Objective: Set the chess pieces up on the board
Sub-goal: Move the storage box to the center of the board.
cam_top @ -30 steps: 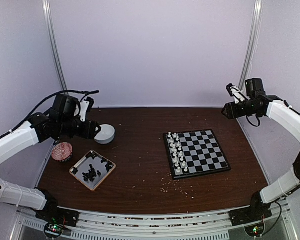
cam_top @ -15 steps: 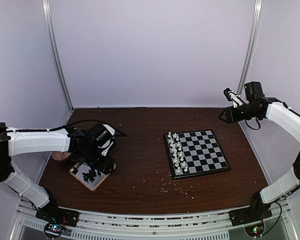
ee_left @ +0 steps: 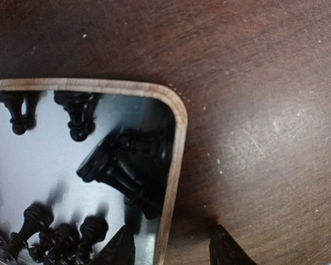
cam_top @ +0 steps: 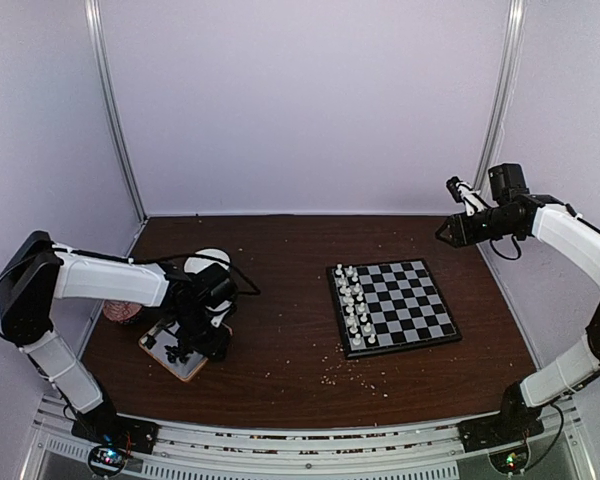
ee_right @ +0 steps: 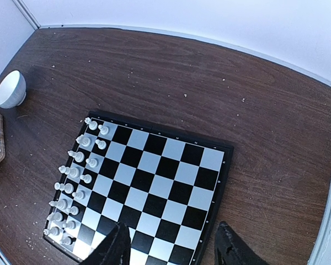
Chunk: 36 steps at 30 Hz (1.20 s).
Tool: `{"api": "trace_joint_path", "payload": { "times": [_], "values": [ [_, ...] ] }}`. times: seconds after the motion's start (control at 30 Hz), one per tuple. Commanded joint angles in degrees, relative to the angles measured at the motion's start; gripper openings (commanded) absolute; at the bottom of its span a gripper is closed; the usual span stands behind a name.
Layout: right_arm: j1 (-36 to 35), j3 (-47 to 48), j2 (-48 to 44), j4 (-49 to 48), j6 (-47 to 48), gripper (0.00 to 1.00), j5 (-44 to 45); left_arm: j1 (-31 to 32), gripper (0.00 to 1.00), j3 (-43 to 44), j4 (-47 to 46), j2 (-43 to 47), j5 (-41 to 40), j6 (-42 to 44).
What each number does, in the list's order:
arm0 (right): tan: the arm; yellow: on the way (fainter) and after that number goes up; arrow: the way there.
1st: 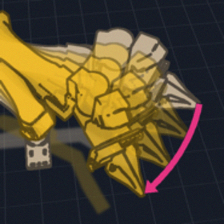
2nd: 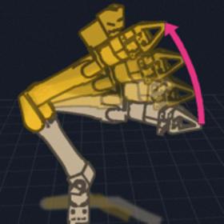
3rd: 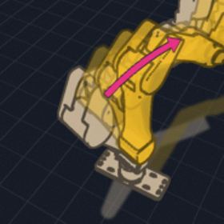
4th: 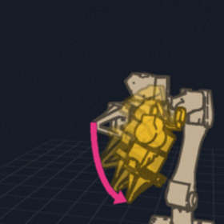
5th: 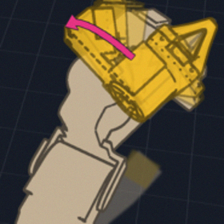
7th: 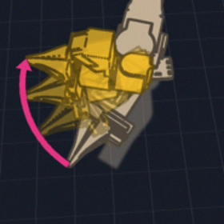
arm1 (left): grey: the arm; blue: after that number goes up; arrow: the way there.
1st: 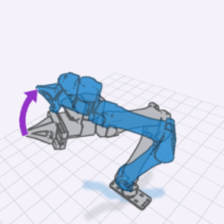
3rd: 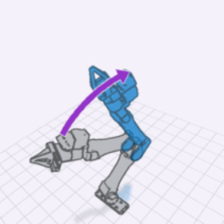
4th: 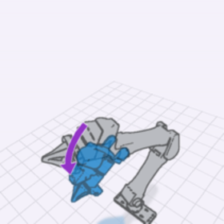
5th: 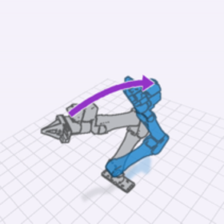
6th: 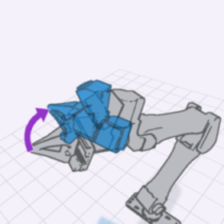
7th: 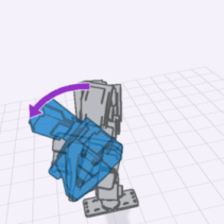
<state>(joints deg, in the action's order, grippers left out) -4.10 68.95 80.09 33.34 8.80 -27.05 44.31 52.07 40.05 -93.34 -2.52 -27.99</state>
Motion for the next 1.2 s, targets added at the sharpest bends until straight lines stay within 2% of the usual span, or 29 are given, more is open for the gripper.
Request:
{"api": "trace_joint_path", "payload": {
  "times": [0.0, 0.27, 0.8, 0.9, 1.07, 1.17],
  "values": [
    [0.52, 0.50, -0.14, 0.92, 0.08, 0.52, -0.48, 0.27, 0.46, 2.15, -2.95, -2.33, 1.50, 1.63],
    [0.49, 2.05, 1.29, 2.34, 0.08, 0.52, -0.46, 0.25, 0.33, 9.17, -6.72, -8.91, 4.43, 4.75],
    [0.49, 5.36, 7.07, 3.83, 0.96, 0.51, -0.36, 0.25, 0.34, 22.72, -8.66, -19.17, 6.62, 6.31],
    [0.49, 7.76, 10.47, 4.56, 1.25, 0.51, 2.05, 0.25, 0.37, 24.07, -6.05, -16.95, 4.21, 5.52],
    [0.26, 16.00, 21.21, 9.53, 1.02, 0.37, 4.59, 1.47, 0.51, 26.21, -0.89, -10.06, 2.44, 4.16],
    [-0.39, 22.60, 28.72, 12.43, 1.56, 0.31, 9.23, 3.57, 0.51, 27.54, 0.23, -8.04, 1.09, 3.76]
  ]
}}
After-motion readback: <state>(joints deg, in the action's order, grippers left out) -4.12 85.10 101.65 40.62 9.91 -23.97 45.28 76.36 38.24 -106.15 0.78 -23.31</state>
